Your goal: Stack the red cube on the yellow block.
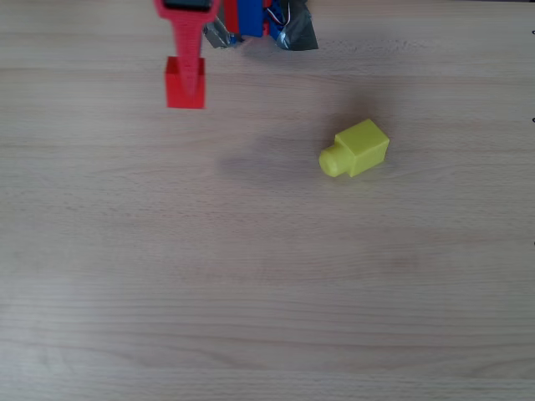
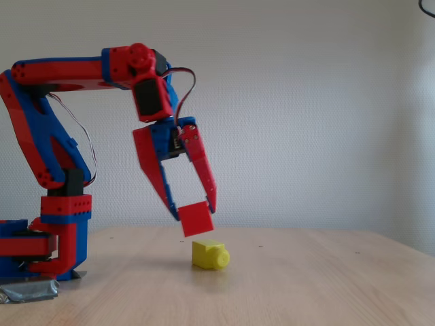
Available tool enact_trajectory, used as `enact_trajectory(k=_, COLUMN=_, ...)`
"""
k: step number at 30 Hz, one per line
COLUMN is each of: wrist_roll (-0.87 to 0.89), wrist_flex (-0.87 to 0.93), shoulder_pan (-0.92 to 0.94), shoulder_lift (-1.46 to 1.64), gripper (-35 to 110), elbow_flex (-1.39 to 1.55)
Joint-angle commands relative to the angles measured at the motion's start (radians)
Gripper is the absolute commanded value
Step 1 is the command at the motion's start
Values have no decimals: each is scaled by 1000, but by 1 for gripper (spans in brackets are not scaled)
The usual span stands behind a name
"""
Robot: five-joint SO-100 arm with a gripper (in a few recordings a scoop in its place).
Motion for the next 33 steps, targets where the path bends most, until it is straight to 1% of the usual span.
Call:
enact_trajectory(k=1, wrist_roll=25, wrist_flex=20, shoulder_pan=-54, shoulder_lift=78, gripper=10, elbow_flex=-71)
enact_trajectory(k=16, wrist_roll=201, wrist_flex=38, shoulder_pan=-423, shoulder_lift=61, gripper=10, elbow_flex=-86)
enact_trajectory(k=27, wrist_roll=259, wrist_flex=41, shoulder_pan=-554, shoulder_lift=-57, gripper=10, elbow_flex=-219)
enact_trajectory(k=33, wrist_roll=285, wrist_flex=12, shoulder_pan=-615, shoulder_lift=-94, gripper=10, elbow_flex=-198)
